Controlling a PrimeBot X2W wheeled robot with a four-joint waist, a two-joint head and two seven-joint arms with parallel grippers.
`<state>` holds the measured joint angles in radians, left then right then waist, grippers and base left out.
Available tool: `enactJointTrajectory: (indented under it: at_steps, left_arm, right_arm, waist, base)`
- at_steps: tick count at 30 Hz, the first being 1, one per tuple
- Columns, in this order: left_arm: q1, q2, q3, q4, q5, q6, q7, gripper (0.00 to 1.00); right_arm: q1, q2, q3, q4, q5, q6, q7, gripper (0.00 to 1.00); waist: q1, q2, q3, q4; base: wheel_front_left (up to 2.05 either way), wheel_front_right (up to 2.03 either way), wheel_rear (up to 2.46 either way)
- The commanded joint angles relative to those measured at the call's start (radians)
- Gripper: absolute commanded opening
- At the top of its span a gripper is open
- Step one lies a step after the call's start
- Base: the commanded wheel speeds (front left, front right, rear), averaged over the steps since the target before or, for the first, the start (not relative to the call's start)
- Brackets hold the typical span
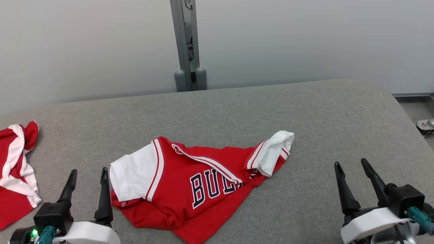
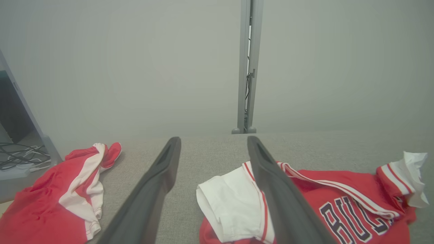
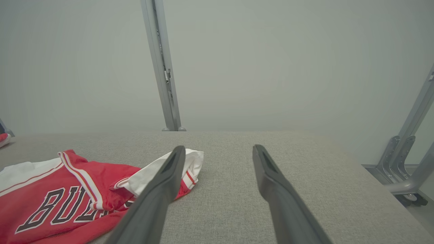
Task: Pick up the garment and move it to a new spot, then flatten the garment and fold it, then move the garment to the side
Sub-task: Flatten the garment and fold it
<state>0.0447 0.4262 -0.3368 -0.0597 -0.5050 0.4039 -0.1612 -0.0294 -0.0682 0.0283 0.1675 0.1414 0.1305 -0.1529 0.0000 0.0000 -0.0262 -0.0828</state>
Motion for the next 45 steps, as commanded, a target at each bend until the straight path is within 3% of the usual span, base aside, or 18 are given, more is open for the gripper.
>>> enactJointTrajectory:
  at_steps: [1,20,27,36,45]
  left_arm:
    - [0.007,0.008,0.003,-0.006,-0.007,0.005,0.003,1.00]
    - [0.000,0.004,-0.004,-0.014,-0.014,0.023,0.017,1.00]
    - [-0.021,0.005,-0.009,-0.013,-0.007,0.020,0.021,1.00]
    - [-0.103,-0.017,-0.057,0.001,0.014,-0.010,0.027,1.00]
    - [-0.179,-0.049,-0.091,0.044,0.015,-0.048,0.007,1.00]
  right_arm:
    - [0.013,-0.002,-0.004,-0.008,0.003,0.001,0.002,1.00]
    - [0.006,0.006,0.001,-0.007,-0.005,0.001,0.004,1.00]
    - [-0.037,-0.021,0.098,0.035,-0.009,0.001,0.032,1.00]
    - [-0.179,-0.055,0.274,0.240,0.025,0.000,0.054,1.00]
    - [-0.372,-0.031,0.347,0.542,-0.003,0.000,-0.003,1.00]
  waist:
    - [0.0000,0.0000,0.003,-0.001]
    - [0.0000,0.0000,0.006,-0.001]
    - [0.0000,0.0000,0.017,0.011]
    - [0.0000,0.0000,0.061,0.089]
    - [0.0000,0.0000,0.109,0.146]
  base:
    - [0.00,0.00,0.00]
    - [0.00,0.00,0.00]
    - [0.00,0.00,0.00]
    - [0.00,0.00,0.00]
    - [0.00,0.00,0.00]
